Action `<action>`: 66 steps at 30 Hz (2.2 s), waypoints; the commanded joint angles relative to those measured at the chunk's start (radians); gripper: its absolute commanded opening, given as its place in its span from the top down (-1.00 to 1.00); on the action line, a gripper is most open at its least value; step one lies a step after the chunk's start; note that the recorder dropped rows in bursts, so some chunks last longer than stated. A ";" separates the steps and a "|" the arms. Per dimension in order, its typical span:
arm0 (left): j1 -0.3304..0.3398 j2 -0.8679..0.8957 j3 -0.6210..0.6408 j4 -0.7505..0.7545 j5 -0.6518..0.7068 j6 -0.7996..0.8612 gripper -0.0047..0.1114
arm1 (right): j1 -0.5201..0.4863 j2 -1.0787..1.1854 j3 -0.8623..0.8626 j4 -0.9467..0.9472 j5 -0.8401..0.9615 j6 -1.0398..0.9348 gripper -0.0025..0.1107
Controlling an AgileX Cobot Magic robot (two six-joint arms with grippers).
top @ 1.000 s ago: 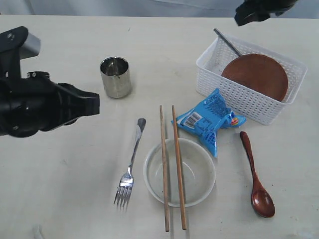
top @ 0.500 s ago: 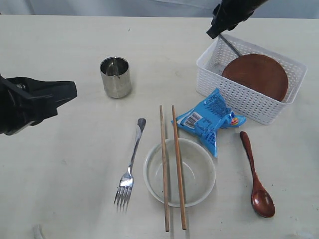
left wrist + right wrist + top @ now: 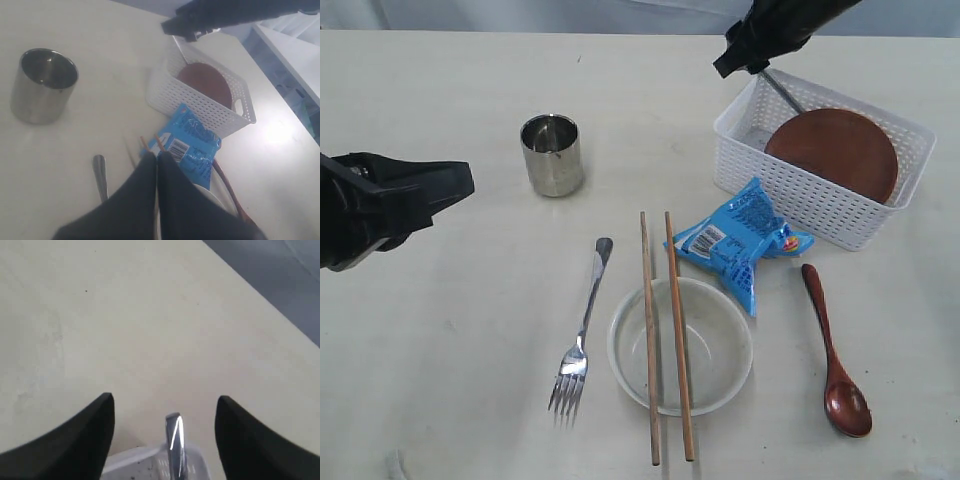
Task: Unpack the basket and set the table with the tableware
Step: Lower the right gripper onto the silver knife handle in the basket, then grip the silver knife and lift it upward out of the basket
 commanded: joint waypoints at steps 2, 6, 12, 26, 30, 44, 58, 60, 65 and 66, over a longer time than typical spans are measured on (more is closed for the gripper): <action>-0.002 -0.005 0.002 0.004 0.002 -0.002 0.91 | -0.002 0.042 -0.051 0.004 0.008 0.039 -0.05; -0.002 -0.005 0.002 0.004 0.002 0.001 0.91 | -0.002 0.062 -0.064 -0.004 0.030 0.039 -0.05; -0.002 -0.005 0.002 0.004 0.002 0.001 0.91 | -0.002 0.075 -0.063 -0.060 0.029 0.064 0.08; -0.002 -0.005 0.002 0.004 -0.001 0.003 0.91 | -0.002 0.075 -0.063 -0.101 0.015 0.097 0.21; -0.002 -0.005 0.002 0.004 -0.001 0.003 0.91 | -0.002 0.088 -0.063 -0.109 0.024 0.095 0.21; -0.002 -0.005 0.002 0.004 -0.001 0.001 0.91 | -0.002 0.100 -0.063 -0.159 0.014 0.105 0.35; -0.002 -0.005 0.002 0.004 -0.001 0.001 0.91 | -0.002 0.100 -0.063 -0.161 -0.011 0.102 0.96; -0.002 -0.005 0.002 0.004 -0.001 0.001 0.91 | -0.002 0.100 -0.063 -0.161 -0.014 0.100 0.96; -0.002 -0.005 0.002 0.004 -0.001 0.003 0.91 | -0.002 0.098 -0.063 -0.169 -0.025 0.100 0.96; -0.002 -0.005 0.002 0.004 -0.001 0.003 0.91 | -0.002 0.096 -0.063 -0.172 -0.028 0.100 0.96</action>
